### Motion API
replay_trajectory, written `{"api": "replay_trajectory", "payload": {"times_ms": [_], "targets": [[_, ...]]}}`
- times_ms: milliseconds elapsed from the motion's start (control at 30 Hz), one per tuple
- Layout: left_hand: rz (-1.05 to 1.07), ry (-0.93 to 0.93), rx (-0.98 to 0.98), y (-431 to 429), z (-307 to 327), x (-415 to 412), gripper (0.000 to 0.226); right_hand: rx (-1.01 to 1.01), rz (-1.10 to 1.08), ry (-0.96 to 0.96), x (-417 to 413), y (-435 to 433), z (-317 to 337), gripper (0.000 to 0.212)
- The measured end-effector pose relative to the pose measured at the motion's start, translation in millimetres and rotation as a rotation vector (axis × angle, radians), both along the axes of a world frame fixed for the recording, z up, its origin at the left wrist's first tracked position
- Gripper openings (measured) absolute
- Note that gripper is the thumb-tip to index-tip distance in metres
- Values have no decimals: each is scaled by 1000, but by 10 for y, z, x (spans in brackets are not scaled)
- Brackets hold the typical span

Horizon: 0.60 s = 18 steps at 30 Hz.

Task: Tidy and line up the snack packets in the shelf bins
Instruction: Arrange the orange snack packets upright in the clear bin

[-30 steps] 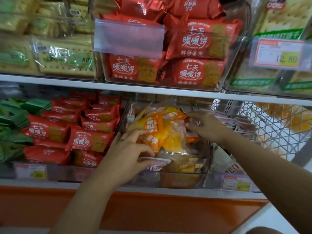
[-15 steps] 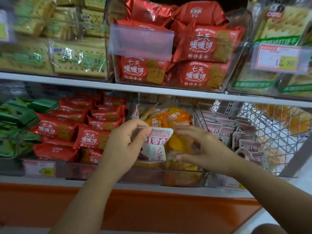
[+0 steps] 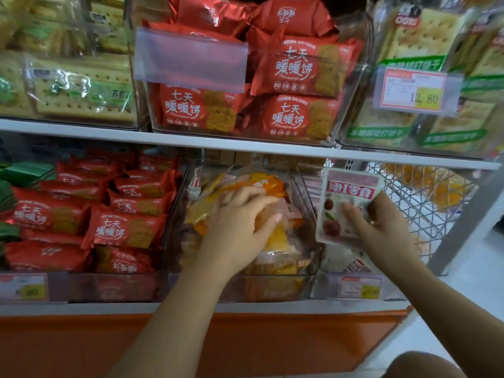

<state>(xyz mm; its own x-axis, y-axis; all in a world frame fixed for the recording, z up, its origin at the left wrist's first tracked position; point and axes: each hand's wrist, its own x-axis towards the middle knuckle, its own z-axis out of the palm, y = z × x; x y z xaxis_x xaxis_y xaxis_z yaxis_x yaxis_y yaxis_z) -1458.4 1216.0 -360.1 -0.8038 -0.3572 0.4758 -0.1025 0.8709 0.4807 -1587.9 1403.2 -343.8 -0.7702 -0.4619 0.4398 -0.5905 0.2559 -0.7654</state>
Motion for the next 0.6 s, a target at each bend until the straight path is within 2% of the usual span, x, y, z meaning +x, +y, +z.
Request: {"api": "replay_trajectory", "payload": {"times_ms": [67, 167, 200, 267, 333, 433, 533, 600], "targets": [[23, -154, -93, 20, -13, -121, 46, 110, -106, 17, -168, 69, -53, 17], [96, -278, -200, 25, -7, -317, 55, 258, -178, 24, -388, 124, -142, 23], [118, -314, -222, 26, 1, -377, 59, 332, -195, -2, -451, 136, -166, 30], [149, -367, -240, 37, 15, -476, 67, 465, -198, -33, -574, 151, -216, 60], [167, -388, -247, 57, 26, -539, 71, 534, -201, 59, -629, 107, -197, 75], [168, -391, -239, 90, 58, -592, 63, 520, -78, 219, -618, -176, -34, 64], [163, -430, -210, 107, 56, -588, 57, 589, 80, 275, -633, -648, 72, 53], [177, -464, -187, 74, 40, -547, 54, 647, 108, 271, -711, -919, 54, 52]]}}
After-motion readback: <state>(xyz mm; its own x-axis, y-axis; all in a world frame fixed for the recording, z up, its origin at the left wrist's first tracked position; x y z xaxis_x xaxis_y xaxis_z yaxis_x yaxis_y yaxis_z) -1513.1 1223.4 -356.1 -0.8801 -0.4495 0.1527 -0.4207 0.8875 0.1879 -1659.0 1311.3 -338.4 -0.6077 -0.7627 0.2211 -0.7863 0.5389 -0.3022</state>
